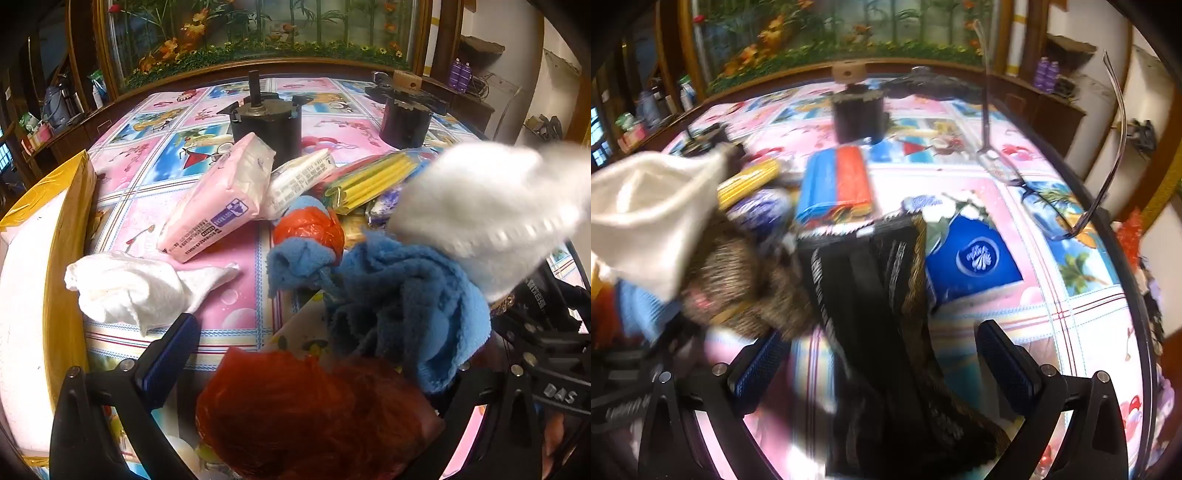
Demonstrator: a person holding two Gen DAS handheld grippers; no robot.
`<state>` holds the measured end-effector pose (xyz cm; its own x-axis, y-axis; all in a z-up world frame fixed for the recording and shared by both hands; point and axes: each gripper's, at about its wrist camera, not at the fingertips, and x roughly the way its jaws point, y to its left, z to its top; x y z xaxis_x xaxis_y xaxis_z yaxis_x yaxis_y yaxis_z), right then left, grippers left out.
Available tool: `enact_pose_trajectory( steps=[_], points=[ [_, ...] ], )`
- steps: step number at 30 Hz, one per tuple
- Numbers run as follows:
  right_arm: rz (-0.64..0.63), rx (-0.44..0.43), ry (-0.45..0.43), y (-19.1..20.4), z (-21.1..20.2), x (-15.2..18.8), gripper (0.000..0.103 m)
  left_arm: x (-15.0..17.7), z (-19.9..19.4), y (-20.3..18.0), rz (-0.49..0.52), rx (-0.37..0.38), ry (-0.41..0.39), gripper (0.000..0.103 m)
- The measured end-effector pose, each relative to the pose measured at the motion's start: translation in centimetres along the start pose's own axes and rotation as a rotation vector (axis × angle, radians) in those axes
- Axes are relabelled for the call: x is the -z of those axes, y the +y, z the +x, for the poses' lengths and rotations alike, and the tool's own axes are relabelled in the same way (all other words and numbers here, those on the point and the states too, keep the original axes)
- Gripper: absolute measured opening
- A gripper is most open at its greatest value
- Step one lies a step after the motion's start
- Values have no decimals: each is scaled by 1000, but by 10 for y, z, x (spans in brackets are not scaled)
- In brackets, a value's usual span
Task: Organize soft objects
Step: 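Carry the red mesh bag with the left tool while the right tool carries the black packet toward the box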
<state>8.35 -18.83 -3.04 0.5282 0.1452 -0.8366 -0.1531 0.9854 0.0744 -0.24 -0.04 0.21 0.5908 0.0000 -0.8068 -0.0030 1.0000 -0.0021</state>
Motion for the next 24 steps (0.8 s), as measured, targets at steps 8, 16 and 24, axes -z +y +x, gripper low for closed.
enact_pose_trajectory(
  steps=[8, 16, 24],
  points=[
    [-67, -126, -34, -13, -41, 31, 102, -1, 4, -2, 18, 10, 6, 103],
    [-31, -156, -112, -34, -64, 23, 94, 15, -32, 18, 104, 215, 42, 103],
    [-62, -60, 51, -15, -20, 13, 62, 50, -68, 48, 85, 318, 12, 97]
  ],
)
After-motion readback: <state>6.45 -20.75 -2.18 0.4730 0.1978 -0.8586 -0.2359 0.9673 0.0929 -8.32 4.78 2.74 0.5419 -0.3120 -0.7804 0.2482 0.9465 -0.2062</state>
